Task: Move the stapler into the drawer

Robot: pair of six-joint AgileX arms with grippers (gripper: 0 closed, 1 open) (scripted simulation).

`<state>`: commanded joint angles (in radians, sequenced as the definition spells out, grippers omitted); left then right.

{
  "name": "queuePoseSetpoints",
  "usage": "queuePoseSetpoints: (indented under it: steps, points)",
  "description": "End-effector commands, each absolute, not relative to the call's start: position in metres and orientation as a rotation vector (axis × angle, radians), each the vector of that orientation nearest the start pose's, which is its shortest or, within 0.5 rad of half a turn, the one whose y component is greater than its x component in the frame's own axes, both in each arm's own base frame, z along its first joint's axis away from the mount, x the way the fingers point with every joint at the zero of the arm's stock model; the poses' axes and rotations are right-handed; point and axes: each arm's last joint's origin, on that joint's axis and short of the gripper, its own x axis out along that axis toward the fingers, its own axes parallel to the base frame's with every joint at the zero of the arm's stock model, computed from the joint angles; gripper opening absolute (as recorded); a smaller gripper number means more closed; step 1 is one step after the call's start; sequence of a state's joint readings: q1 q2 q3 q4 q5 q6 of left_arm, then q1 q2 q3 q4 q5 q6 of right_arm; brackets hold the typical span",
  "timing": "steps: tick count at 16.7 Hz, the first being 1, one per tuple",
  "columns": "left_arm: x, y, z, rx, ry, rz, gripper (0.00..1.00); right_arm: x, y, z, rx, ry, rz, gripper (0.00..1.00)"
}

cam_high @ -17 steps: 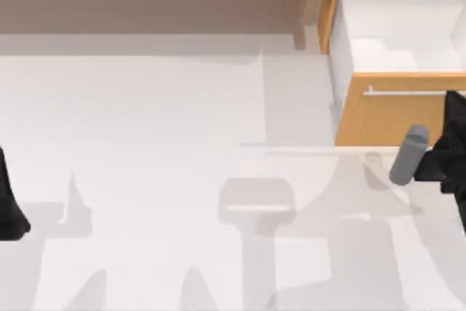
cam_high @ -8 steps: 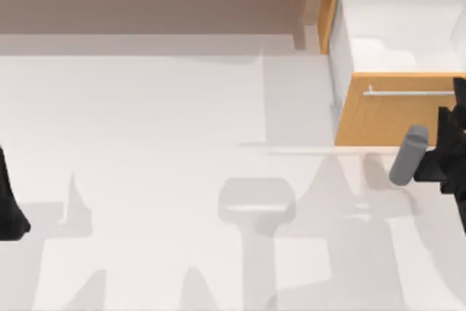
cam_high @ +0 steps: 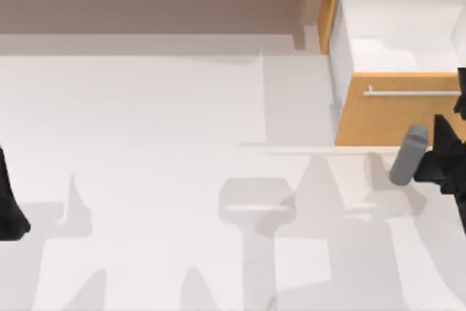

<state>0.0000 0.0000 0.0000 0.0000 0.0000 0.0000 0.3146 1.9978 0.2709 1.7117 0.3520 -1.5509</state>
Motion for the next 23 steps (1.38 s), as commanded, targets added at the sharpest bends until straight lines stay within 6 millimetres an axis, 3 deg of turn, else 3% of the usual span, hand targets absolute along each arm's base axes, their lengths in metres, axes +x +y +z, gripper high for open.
queuePoseSetpoints:
  steps: [3,8,11,12,15,19,23]
  points:
    - [0.106,-0.001,0.160,0.000,0.000,0.000,1.00,0.242,0.069,0.087,-1.569,0.017,-0.006,1.00]
    - [0.106,-0.001,0.160,0.000,0.000,0.000,1.00,0.224,0.069,0.087,-1.569,0.019,-0.006,1.00]
    - [0.106,-0.001,0.160,0.000,0.000,0.000,1.00,0.223,0.069,0.087,-1.569,0.019,-0.006,1.00]
    - [0.106,-0.001,0.160,0.000,0.000,0.000,1.00,0.223,0.068,0.073,-1.595,0.078,0.050,1.00]
    - [0.106,-0.001,0.160,0.000,0.000,0.000,1.00,0.225,0.065,0.077,-1.600,0.097,0.023,1.00]
    - [0.106,-0.001,0.160,0.000,0.000,0.000,1.00,0.236,0.041,0.094,-1.629,0.229,-0.100,1.00]
    - [0.106,-0.001,0.160,0.000,0.000,0.000,1.00,0.258,-0.001,0.111,-1.670,0.496,-0.187,1.00]
